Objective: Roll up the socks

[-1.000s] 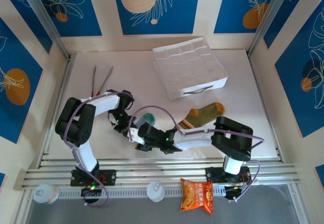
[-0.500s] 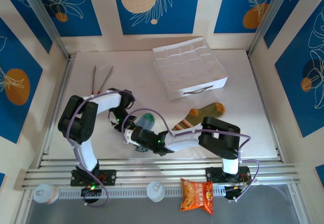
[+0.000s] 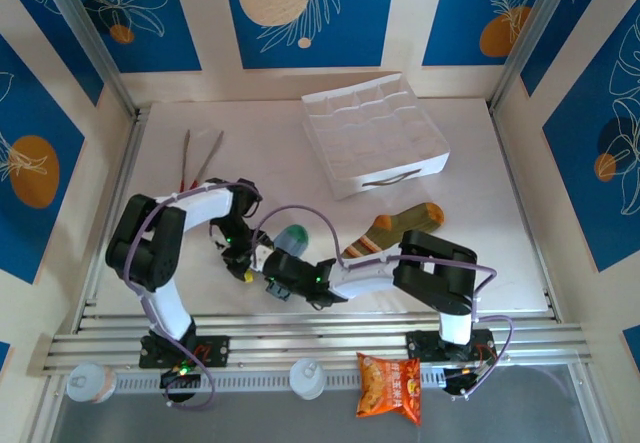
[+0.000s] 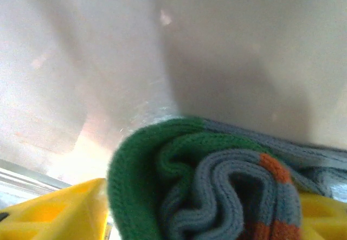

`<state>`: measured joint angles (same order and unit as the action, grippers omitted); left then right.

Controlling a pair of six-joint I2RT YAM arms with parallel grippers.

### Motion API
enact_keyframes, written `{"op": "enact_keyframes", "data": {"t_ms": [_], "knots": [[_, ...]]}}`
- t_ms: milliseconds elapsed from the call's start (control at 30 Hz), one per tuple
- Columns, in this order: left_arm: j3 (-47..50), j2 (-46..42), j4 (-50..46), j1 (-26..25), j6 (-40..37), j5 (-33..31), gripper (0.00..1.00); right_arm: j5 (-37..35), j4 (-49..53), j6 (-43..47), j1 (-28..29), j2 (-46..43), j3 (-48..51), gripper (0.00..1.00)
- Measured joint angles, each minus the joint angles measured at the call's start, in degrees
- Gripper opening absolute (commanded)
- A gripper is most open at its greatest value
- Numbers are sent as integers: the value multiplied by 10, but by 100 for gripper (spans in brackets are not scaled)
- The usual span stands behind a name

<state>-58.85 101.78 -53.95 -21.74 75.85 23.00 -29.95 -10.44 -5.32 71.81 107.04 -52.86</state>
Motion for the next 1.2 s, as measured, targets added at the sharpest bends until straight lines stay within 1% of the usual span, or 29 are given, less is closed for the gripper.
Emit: {"op": "enact_keyframes", "data": {"t_ms": [200,433,533,567,700,833,900,1067,1200], "knots": [[0,-4,43,38,1,5,86,28,-31,-39,-11,1,13,0],[-9,-5,66,95,3,19,89,60,-46,-58,-25,7,12,0],[-31,-14,57,105,0,13,89,80,-54,-71,-36,9,12,0],[-38,-21,53,106,-4,11,88,87,-57,-74,-38,9,13,0],[-36,-87,38,106,-22,3,78,125,-78,-94,-56,12,20,0],[9,-165,30,106,-51,-1,63,164,-110,-119,-72,13,36,0],[37,-189,31,103,-66,0,58,183,-130,-132,-80,15,45,0],[116,-227,58,78,-85,17,55,230,-188,-170,-98,25,66,0],[142,-230,106,45,-85,24,56,260,-226,-200,-111,37,75,0]]}}
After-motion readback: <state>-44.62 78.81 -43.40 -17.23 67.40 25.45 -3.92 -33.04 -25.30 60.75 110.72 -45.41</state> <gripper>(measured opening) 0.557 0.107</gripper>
